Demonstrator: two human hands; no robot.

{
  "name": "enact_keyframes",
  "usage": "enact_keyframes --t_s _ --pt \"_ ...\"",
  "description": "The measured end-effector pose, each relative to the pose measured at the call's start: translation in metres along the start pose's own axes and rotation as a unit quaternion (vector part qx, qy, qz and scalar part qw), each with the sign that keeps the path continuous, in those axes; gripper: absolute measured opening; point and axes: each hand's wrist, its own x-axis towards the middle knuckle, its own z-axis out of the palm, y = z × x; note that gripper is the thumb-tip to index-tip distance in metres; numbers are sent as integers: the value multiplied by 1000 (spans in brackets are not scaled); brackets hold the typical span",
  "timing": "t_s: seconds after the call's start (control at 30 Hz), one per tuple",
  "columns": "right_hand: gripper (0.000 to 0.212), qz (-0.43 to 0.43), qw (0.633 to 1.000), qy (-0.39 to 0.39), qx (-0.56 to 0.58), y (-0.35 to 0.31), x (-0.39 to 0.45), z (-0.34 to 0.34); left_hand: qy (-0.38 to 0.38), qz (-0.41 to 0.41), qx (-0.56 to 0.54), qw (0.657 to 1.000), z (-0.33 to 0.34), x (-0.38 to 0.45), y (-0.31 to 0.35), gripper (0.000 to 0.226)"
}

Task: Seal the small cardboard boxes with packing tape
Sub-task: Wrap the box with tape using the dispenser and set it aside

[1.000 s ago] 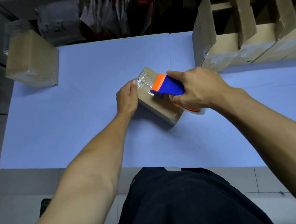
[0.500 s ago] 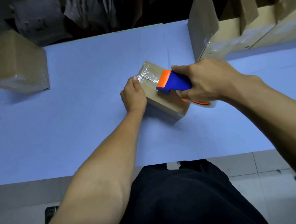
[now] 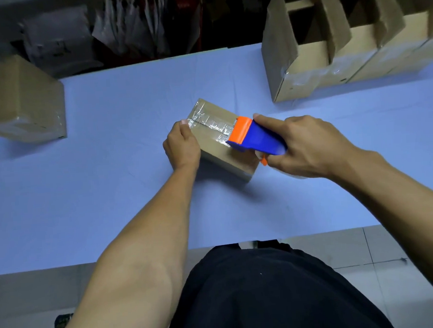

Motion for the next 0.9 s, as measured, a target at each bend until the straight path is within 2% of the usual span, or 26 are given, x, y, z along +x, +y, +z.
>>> enact_keyframes --t_s 0.2,0.3,0.37,0.43,0.5,0.57,0.73,0.9 --pt "78 20 1000 5 -12 21 -7 18 -13 36 17 999 -6 -1 2 33" --pt "77 12 1000 17 -17 21 -5 21 -3 138 64 988 -11 1 6 38" --pt "77 14 1000 17 -10 23 -5 23 -32 256 106 960 -10 1 14 41" --pt "78 12 1000 20 -3 23 -1 25 -114 379 174 902 -3 -1 19 45" --pt "77 8 1000 24 -3 21 8 27 -188 447 240 841 3 -3 21 51" --pt "77 4 1000 26 3 18 14 27 -206 435 261 837 6 -3 18 53" --pt "79 3 999 28 22 21 9 34 -169 414 251 859 5 0 9 49" --pt "79 4 998 43 53 26 -12 40 -157 412 260 859 4 0 16 48"
